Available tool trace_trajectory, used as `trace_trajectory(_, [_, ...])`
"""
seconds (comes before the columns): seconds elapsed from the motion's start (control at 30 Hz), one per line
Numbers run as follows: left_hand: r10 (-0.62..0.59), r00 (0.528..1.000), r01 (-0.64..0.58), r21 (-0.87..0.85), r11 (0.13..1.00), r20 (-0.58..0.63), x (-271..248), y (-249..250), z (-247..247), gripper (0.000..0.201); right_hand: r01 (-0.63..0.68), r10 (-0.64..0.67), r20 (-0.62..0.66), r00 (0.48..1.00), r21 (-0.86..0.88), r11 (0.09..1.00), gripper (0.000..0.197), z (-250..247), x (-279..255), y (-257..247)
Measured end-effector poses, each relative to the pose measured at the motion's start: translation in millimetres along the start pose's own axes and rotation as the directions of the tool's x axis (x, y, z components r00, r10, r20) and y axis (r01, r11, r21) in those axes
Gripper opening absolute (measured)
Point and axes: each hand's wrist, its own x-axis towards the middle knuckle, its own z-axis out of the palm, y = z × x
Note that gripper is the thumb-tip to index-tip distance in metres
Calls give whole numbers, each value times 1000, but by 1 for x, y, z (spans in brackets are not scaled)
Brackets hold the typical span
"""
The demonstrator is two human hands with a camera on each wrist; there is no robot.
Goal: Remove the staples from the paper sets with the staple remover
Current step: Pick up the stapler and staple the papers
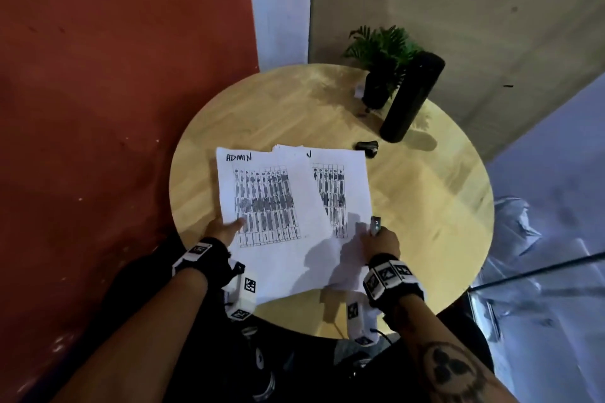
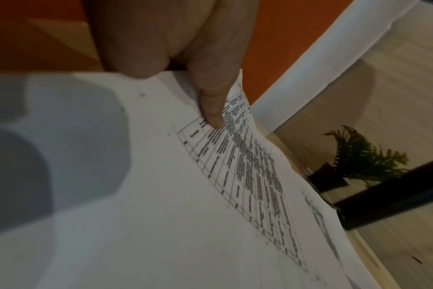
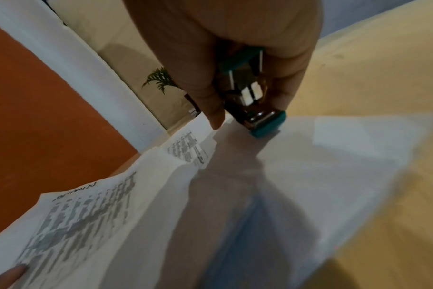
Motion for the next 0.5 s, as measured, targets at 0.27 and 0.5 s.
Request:
trace_trajectory(0.27, [24, 991, -32, 57, 998, 133, -21, 27, 73, 52, -100, 100, -67, 993, 8, 995, 36, -28, 6, 30])
trace_trajectory(0.5, [25, 975, -43, 76, 996, 223, -24, 35, 93, 71, -158, 155, -91, 984, -31, 987, 33, -51, 10, 59])
